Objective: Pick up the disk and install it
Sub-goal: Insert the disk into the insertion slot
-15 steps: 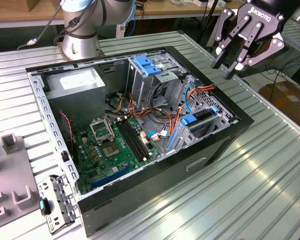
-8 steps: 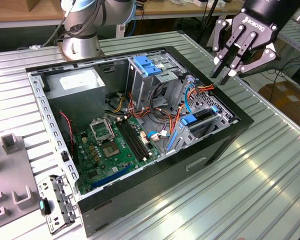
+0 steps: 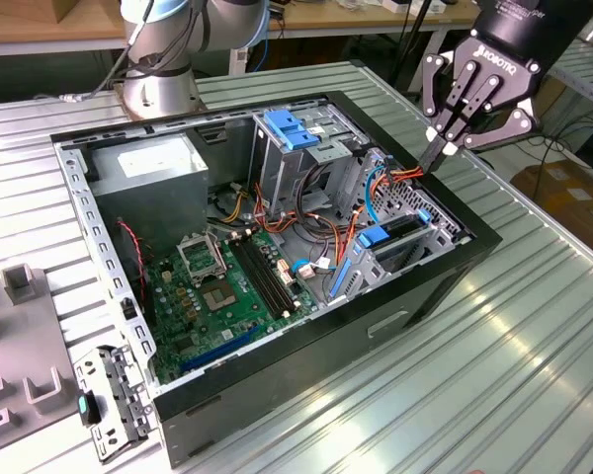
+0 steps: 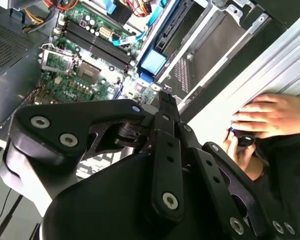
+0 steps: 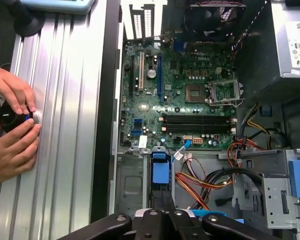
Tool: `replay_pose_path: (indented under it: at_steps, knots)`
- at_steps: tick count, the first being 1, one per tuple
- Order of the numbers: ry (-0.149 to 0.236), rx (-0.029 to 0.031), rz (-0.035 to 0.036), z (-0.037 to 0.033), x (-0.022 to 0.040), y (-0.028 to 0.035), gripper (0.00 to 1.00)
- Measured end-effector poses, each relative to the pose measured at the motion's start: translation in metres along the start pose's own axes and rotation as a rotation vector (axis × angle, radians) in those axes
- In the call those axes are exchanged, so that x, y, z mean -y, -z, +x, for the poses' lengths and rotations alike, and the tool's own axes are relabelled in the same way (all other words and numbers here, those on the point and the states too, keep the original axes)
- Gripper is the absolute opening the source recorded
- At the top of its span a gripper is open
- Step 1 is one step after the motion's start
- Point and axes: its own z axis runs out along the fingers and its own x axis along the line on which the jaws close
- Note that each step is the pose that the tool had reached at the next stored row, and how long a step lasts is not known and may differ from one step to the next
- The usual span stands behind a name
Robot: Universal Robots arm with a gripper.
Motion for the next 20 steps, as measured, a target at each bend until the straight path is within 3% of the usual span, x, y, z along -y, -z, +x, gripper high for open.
replay_pose_path:
  at_steps: [1,2,9,11,14,20]
  knots:
    - [0.0,0.0,0.017,0.0003,-0.0019,-0.0027,0.11]
    - [-0.001,0.0,0.0283,0.0004,-0.0034,-0.0048,0.11]
    - [-0.001,0.0002,0.0597,0.0003,-0.0103,-0.015,0.11]
    - [-0.002,0.0003,0.0698,0.0002,-0.0107,-0.017,0.11]
    - [-0.002,0.0002,0.0924,0.0002,-0.0106,-0.0198,0.11]
    - [-0.005,0.0007,0.1167,0.0,-0.0091,-0.0258,0.11]
